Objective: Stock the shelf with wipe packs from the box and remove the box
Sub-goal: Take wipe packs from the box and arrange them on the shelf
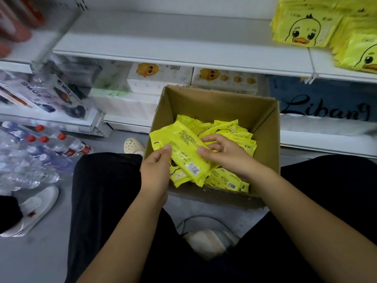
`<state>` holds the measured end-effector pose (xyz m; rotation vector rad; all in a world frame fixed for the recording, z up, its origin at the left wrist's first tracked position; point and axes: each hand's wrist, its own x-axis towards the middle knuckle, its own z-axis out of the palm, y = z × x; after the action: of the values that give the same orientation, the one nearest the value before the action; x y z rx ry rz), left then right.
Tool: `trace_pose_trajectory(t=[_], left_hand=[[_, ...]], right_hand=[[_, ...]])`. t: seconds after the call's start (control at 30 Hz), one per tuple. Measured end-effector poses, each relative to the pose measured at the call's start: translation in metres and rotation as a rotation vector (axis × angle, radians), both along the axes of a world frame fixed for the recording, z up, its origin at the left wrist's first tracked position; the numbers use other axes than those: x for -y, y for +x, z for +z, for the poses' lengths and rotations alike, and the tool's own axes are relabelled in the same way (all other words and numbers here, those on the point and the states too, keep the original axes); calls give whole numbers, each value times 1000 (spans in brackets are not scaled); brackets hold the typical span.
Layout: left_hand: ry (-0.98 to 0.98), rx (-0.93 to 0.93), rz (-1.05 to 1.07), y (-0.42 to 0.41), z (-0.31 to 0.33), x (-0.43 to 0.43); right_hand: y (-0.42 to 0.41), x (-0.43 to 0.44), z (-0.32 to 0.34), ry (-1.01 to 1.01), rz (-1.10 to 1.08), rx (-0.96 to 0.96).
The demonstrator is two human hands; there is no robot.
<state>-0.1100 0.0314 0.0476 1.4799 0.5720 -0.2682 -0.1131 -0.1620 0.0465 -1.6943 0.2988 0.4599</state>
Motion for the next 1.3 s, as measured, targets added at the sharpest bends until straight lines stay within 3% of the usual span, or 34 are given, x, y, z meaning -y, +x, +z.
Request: trace_pose_trajectory(t=[0.17, 0.33, 0.47, 0.67, 0.93, 1.03, 1.1, 1.3], left_hand=[[-67, -17, 46, 2, 11, -3], [-139, -51, 42, 4, 16, -10], [-148, -110, 12, 11, 23, -5], [72, -161, 90, 20, 9, -3], [64, -143, 144, 22, 11, 0], [54, -119, 140, 21, 16, 4], [4, -87, 139, 17, 19, 7], [210, 190, -123, 4, 18, 11]], right_hand=[[-3, -8, -3, 122, -106, -16], [-1, 3, 16, 404, -169, -236], [-8, 6, 20, 367, -158, -299], [-7, 14, 33, 509, -119, -147], [-9, 22, 23, 359, 57, 64], [-6, 20, 24, 224, -65, 181], [-5, 21, 22, 294, -179, 206], [-3, 25, 22, 377, -436, -14]])
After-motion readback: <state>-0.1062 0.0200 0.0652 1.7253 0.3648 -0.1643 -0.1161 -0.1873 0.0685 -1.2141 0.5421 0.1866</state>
